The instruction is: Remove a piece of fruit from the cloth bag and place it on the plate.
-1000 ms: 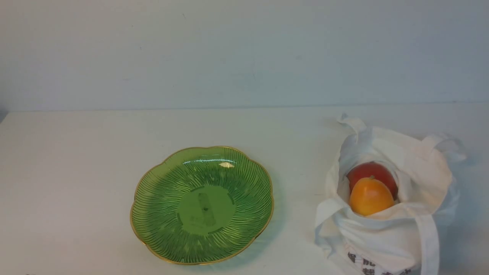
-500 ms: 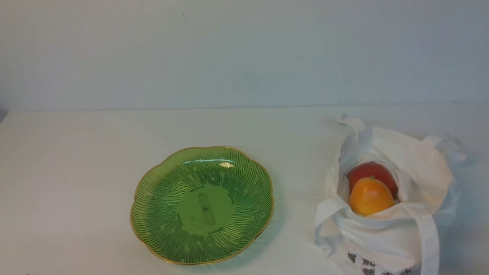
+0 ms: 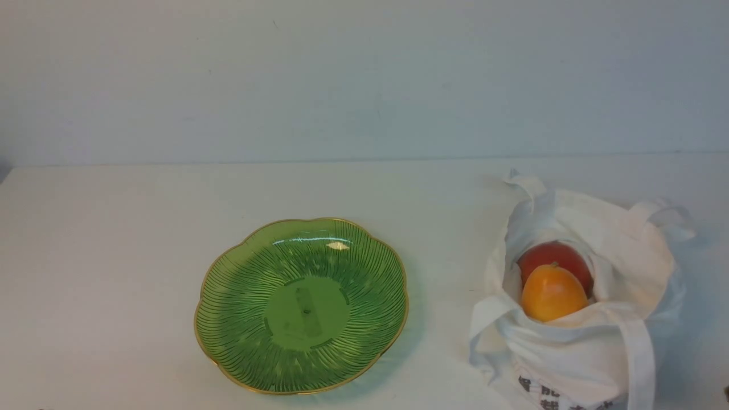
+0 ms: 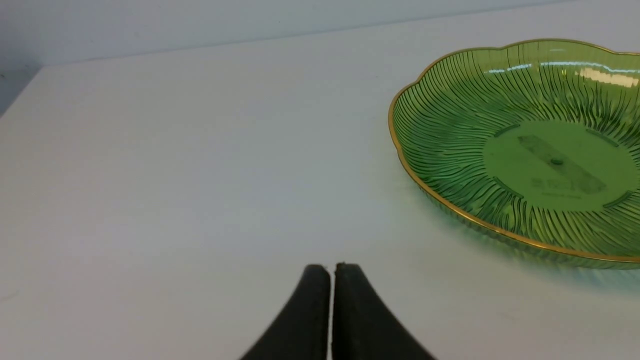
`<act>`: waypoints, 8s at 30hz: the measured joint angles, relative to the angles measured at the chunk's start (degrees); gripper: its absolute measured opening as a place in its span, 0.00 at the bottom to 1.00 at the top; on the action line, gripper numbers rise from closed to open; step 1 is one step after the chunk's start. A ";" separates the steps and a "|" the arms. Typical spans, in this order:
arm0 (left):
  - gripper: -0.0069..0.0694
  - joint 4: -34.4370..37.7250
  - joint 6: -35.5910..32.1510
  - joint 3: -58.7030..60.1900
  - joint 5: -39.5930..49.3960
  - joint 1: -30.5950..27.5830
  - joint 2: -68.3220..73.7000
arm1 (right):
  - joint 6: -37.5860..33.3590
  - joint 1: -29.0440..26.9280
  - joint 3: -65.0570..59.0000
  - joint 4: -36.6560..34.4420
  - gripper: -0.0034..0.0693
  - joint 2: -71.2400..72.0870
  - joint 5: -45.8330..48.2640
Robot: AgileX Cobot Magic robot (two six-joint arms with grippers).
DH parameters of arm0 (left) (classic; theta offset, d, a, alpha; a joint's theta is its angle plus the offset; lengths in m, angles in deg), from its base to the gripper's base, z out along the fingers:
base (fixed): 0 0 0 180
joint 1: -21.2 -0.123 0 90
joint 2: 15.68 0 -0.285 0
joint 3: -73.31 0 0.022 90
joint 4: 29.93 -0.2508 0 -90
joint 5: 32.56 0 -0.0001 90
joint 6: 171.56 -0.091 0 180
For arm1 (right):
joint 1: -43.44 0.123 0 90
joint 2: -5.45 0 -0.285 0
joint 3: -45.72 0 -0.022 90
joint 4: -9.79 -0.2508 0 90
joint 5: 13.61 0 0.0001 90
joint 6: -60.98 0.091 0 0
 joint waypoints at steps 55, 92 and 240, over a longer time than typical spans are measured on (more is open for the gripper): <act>0.08 0.00 0.00 0.00 0.00 0.00 0.00 | -23.58 17.03 69.45 34.83 0.90 -97.66 34.80; 0.08 0.00 0.00 0.00 0.00 0.00 0.00 | -24.62 23.09 79.69 21.87 0.77 -84.93 31.58; 0.08 1.41 0.00 0.00 0.01 0.00 -0.01 | -16.81 0.07 0.35 41.47 0.03 -0.24 0.61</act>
